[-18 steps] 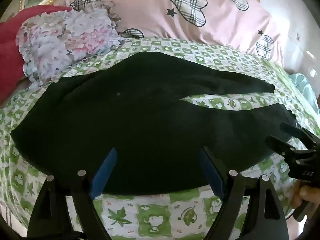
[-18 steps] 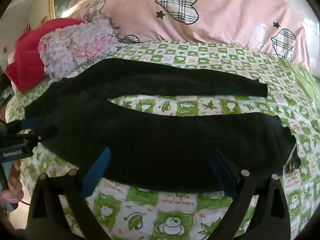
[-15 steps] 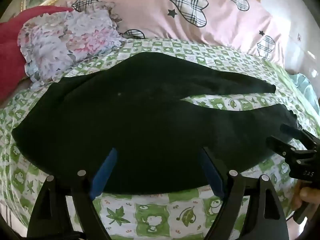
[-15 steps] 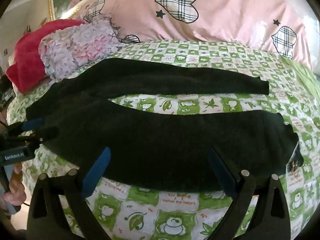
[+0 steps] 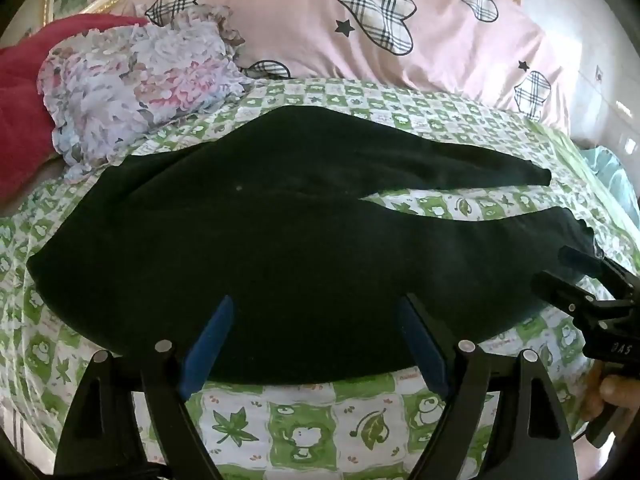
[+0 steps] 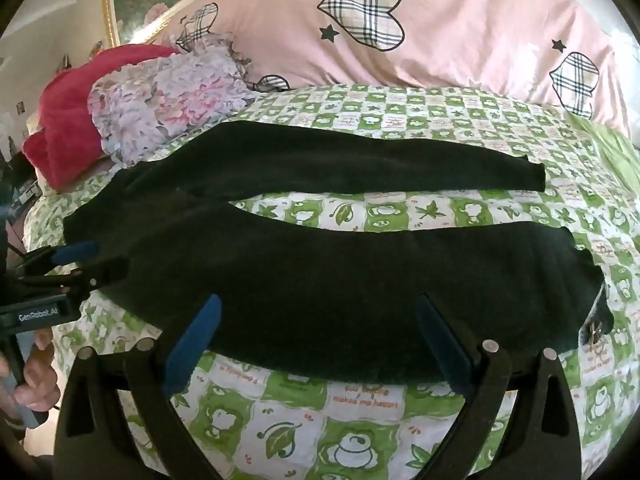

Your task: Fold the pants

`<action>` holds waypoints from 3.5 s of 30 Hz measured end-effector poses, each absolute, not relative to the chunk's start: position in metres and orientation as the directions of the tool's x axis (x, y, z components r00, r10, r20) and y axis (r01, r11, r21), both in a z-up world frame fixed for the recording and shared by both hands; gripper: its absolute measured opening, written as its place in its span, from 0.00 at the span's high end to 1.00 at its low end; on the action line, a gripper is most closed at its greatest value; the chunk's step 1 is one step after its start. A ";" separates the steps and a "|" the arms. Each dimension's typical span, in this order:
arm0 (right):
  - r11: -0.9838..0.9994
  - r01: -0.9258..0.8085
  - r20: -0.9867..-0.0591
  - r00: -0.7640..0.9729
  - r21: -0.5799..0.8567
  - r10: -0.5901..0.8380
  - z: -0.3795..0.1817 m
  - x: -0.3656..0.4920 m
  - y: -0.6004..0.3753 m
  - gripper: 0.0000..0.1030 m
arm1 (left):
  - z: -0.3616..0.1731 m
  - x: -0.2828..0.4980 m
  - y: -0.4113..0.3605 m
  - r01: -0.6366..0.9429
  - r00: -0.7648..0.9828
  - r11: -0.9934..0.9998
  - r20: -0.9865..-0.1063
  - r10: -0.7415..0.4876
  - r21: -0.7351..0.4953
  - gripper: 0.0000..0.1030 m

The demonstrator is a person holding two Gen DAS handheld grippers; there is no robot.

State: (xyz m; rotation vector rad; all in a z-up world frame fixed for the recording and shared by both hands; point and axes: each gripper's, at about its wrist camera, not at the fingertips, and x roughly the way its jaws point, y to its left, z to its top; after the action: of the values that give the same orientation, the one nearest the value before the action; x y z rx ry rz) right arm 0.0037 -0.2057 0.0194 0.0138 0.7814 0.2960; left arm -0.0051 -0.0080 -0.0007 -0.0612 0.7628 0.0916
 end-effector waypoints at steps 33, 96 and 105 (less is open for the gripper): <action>0.959 -0.254 -0.661 0.699 0.126 0.272 0.023 -0.002 -0.204 0.05 | 0.003 -0.003 -0.011 -0.088 0.715 0.996 -0.697 0.048 -0.021 0.18; 0.964 -0.153 -0.664 0.701 0.218 0.261 0.062 0.055 -0.281 0.05 | 0.035 0.096 -0.024 0.158 0.673 0.987 -0.733 -0.096 0.016 0.18; 0.969 -0.088 -0.685 0.692 0.232 0.227 0.073 0.101 -0.318 0.05 | 0.042 0.160 -0.025 0.201 0.635 0.980 -0.760 -0.137 -0.009 0.18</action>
State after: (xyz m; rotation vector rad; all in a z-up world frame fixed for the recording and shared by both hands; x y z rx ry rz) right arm 0.1009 -0.3184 0.0732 0.1870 0.7878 0.1769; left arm 0.1595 -0.0253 0.0419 0.0788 0.8618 -0.1932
